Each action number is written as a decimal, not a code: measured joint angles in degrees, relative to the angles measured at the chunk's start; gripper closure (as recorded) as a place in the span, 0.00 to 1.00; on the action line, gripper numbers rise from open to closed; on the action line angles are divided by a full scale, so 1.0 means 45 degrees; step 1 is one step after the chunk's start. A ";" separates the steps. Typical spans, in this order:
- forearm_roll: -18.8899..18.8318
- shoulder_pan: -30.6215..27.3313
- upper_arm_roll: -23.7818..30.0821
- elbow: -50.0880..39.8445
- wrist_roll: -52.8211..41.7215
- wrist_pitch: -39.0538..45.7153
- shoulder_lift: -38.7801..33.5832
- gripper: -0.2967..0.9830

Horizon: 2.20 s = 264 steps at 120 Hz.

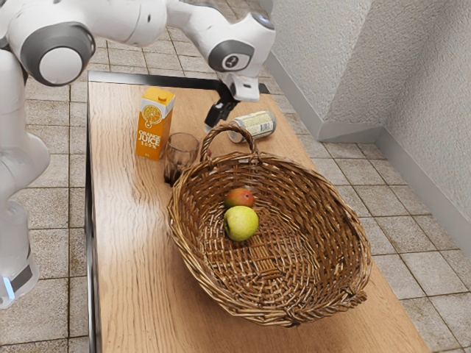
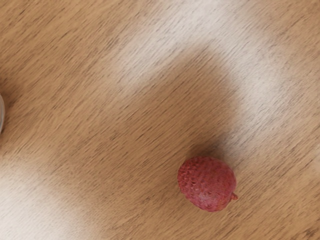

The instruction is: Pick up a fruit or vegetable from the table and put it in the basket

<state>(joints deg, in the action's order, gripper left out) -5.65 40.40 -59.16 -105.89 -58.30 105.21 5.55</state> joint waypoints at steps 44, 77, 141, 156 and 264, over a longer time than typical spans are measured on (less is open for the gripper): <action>-0.0046 0.0661 0.0002 -0.0648 0.0175 0.0315 -0.0116 0.23; -0.0050 0.0558 -0.0089 -0.1067 0.0293 0.0700 -0.0177 0.23; 0.0004 0.0520 -0.0179 -0.2149 0.0597 0.1641 -0.0261 0.23; -0.0003 0.0520 -0.0177 -0.2192 0.0889 0.2161 -0.0144 0.23; 0.0651 0.0810 -0.0061 -0.2909 0.3263 0.3440 -0.0397 0.23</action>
<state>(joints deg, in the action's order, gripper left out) -2.72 44.04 -59.43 -118.98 -43.62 120.69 3.76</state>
